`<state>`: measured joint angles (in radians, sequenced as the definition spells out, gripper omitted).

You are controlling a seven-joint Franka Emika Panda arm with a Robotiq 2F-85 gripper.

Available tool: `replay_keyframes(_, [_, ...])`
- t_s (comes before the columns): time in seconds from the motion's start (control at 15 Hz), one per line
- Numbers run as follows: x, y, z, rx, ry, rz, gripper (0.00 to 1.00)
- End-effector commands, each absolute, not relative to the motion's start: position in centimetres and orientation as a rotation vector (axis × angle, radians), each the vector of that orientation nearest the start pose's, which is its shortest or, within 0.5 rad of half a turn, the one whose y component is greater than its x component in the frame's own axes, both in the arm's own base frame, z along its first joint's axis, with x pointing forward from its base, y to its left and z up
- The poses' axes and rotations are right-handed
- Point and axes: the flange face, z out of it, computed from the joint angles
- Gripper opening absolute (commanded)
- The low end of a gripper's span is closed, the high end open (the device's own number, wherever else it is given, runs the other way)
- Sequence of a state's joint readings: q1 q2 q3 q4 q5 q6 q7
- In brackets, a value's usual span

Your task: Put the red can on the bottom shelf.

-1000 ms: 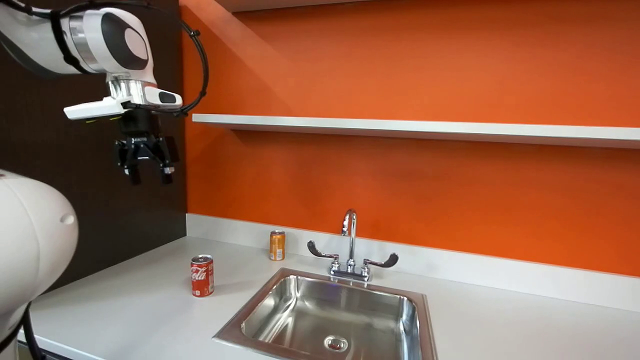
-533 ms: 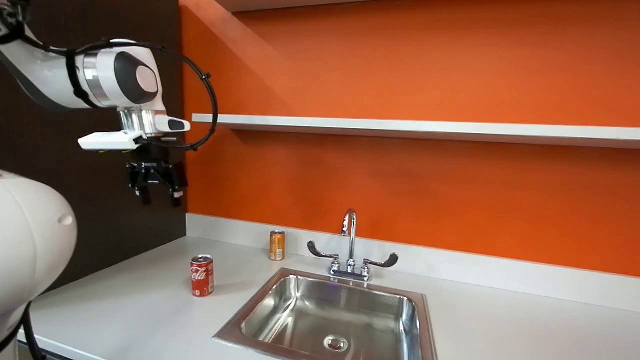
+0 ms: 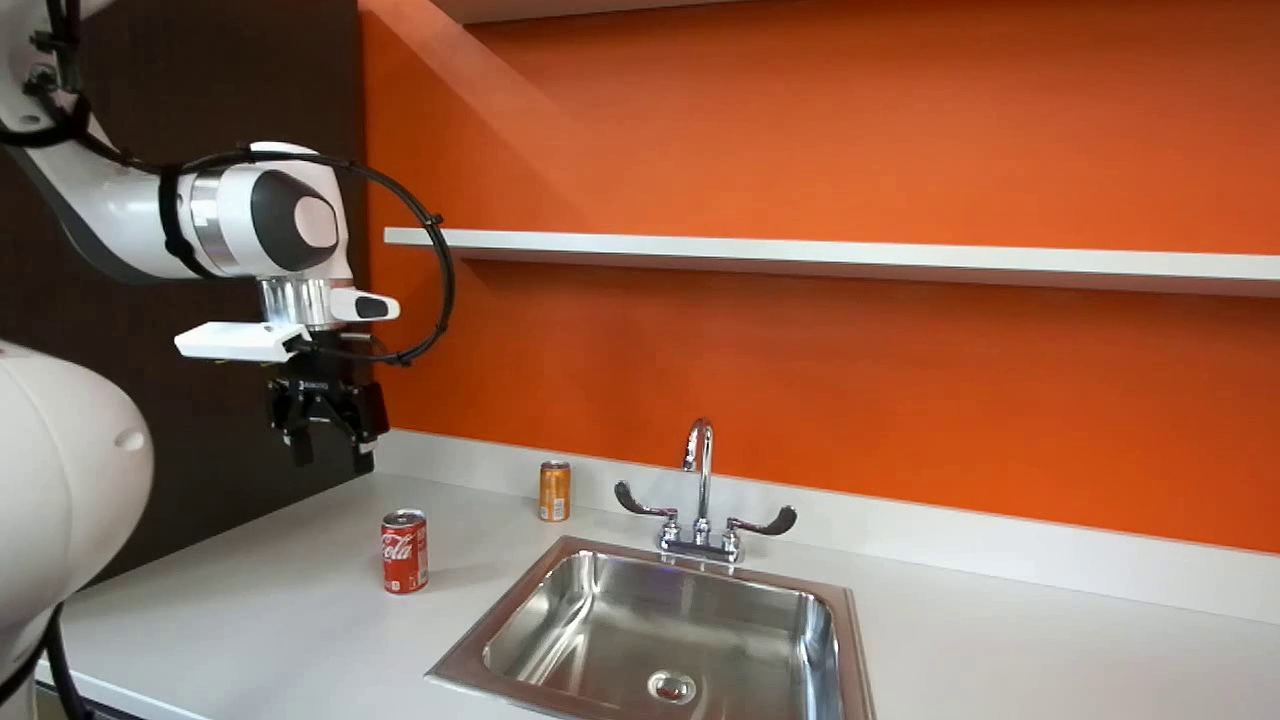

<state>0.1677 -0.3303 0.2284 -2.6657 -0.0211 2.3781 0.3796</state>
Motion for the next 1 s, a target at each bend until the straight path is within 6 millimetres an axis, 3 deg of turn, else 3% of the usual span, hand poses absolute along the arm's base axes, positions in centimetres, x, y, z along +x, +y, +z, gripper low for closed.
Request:
replay_keyframes(0.0, [36.8,14.4,32.2,-3.207,-0.074,-0.075,1.00])
replay_keyframes(0.93, [36.2,15.3,24.2,-3.187,-0.083,0.016,1.00])
